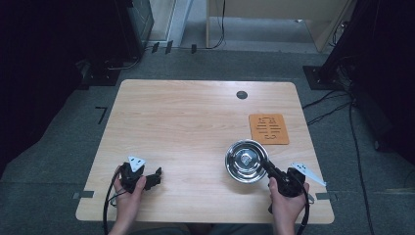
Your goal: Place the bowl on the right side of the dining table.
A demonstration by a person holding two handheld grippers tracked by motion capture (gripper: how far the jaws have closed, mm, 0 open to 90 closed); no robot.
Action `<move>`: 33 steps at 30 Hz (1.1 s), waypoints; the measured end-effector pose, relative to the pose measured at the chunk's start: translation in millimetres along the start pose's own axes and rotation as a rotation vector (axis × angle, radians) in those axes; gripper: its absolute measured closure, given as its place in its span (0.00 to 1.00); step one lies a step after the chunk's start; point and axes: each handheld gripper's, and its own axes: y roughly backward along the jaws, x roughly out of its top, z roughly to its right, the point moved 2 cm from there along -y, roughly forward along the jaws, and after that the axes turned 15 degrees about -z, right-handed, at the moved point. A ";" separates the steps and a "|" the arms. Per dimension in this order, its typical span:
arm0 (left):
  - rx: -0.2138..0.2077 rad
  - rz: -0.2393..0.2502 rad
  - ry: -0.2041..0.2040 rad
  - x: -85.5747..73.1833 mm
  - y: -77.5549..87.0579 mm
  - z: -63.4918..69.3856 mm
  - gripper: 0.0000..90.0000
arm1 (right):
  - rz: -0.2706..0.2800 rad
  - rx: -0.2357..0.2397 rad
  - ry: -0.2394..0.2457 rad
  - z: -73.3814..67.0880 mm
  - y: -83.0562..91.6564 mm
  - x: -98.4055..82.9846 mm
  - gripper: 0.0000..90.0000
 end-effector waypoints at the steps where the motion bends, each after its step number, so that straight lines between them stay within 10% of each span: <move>1: 0.000 0.000 0.000 0.0 0.0 0.0 0.15 | 0.001 0.000 -0.002 0.5 0.3 0.2 0.96; 33: 0.001 0.000 0.001 0.2 -0.1 0.1 0.15 | 0.040 -0.037 -0.058 21.5 10.8 8.9 0.96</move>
